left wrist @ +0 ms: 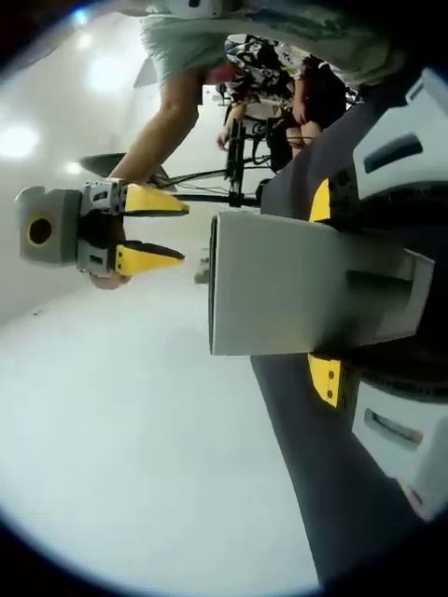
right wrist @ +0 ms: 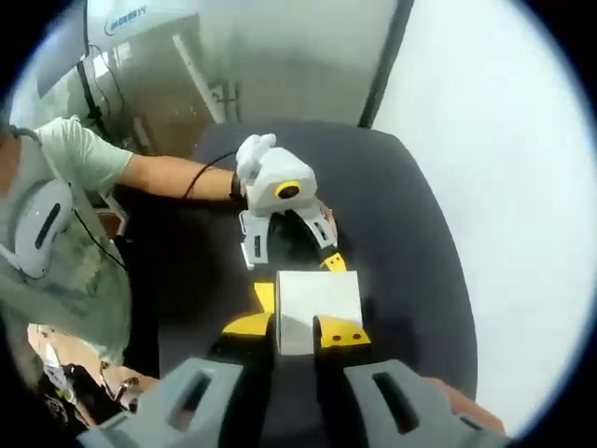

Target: Assemble the cup parts correctly, then place the assembled cup into the box.

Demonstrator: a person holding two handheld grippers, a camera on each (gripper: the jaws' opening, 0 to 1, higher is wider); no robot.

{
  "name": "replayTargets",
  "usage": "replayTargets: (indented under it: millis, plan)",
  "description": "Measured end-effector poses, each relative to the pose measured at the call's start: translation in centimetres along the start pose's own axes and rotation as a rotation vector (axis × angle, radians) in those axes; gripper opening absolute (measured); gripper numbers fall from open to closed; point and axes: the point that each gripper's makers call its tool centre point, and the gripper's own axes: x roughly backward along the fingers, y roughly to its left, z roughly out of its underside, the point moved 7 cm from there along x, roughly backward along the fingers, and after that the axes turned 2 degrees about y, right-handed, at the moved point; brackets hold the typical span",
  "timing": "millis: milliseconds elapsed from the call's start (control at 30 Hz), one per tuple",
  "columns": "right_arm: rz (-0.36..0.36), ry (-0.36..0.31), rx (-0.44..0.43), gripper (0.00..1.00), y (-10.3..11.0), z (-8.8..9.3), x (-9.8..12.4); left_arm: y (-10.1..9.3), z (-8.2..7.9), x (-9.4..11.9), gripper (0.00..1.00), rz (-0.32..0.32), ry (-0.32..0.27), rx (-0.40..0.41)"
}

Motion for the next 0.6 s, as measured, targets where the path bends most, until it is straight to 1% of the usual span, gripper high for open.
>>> replayTargets:
  millis: [33, 133, 200, 233, 267, 333, 400, 433, 500, 567, 600]
  plan:
    - [0.006, -0.003, -0.004, 0.15, 0.1, 0.2, 0.4, 0.1, -0.2, 0.2, 0.47, -0.007, 0.011, -0.003]
    - [0.037, -0.061, -0.021, 0.20, 0.5, 0.7, 1.5, 0.4, -0.8, 1.1, 0.50, -0.029, 0.037, -0.011]
    - [0.075, -0.109, -0.017, 0.29, 0.8, 1.3, 2.1, 0.5, -1.4, 2.1, 0.49, -0.051, 0.055, -0.026]
    - [0.075, -0.110, -0.023, 0.34, 1.1, 1.6, 2.3, 0.4, -1.9, 3.0, 0.48, -0.060, 0.054, -0.031]
    - [0.086, -0.126, -0.025, 0.35, 1.4, 2.0, 2.7, 0.5, -2.5, 3.7, 0.48, -0.081, 0.050, -0.035]
    - [0.140, -0.185, -0.030, 0.35, 1.7, 2.7, 3.6, 0.7, -3.5, 5.1, 0.49, -0.119, 0.041, -0.042]
    - [0.169, -0.235, -0.052, 0.36, 2.1, 3.3, 4.5, 0.7, -4.9, 6.7, 0.49, -0.154, 0.000, -0.036]
    - [0.182, -0.260, -0.057, 0.37, 2.4, 3.6, 5.0, 0.3, -5.7, 7.8, 0.49, -0.164, -0.002, -0.038]
    - [0.211, -0.317, -0.071, 0.39, 2.8, 4.1, 6.0, -0.2, -6.9, 9.1, 0.51, -0.182, -0.018, -0.039]
    - [0.244, -0.376, -0.095, 0.45, 3.2, 4.5, 6.9, -0.7, -8.0, 10.4, 0.54, -0.202, -0.034, -0.045]
    - [0.271, -0.412, -0.098, 0.47, 3.4, 4.7, 7.3, -0.9, -8.4, 10.9, 0.57, -0.220, -0.038, -0.050]
